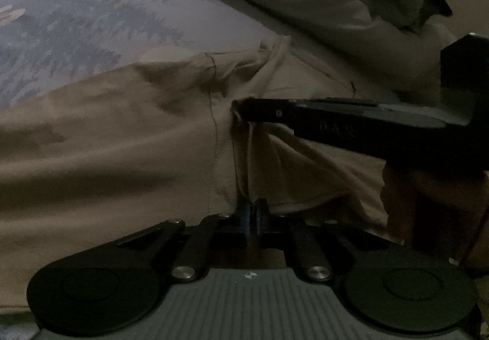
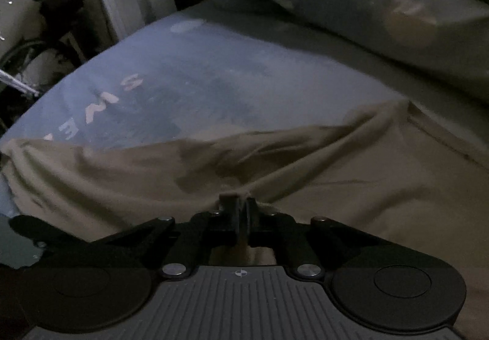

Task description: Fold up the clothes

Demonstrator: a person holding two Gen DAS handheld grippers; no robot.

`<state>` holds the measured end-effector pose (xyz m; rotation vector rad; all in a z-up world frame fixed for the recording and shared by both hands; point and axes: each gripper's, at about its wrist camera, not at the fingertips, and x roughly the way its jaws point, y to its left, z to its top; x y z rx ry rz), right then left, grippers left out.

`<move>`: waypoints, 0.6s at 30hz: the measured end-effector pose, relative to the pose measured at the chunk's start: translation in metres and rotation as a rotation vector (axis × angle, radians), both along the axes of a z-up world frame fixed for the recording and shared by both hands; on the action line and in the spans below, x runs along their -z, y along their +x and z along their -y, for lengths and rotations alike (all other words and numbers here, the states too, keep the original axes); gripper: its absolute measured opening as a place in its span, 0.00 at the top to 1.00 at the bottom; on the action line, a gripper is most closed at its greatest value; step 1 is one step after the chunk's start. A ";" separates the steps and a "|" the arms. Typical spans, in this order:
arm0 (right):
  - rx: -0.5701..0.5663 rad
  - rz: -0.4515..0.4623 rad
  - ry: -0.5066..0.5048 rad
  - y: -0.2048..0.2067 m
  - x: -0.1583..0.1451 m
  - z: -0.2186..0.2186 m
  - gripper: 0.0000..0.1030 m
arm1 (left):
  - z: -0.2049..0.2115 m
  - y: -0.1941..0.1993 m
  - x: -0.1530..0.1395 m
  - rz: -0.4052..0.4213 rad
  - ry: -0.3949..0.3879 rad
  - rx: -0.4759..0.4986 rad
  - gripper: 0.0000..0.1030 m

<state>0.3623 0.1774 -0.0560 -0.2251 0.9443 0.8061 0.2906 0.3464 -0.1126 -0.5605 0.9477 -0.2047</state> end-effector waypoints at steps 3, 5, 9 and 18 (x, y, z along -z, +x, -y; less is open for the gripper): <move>0.004 0.006 0.019 0.000 -0.005 -0.001 0.95 | -0.008 -0.006 -0.004 0.017 -0.005 -0.035 0.94; -0.001 0.012 0.021 0.000 -0.007 -0.005 0.95 | -0.017 -0.011 -0.007 0.027 -0.026 -0.065 0.94; 0.006 0.012 -0.007 0.003 0.000 -0.019 0.95 | -0.030 -0.013 -0.008 0.031 -0.061 -0.134 0.93; 0.059 0.091 0.034 -0.015 -0.037 0.005 0.40 | -0.070 -0.084 -0.007 0.171 -0.186 -0.300 0.16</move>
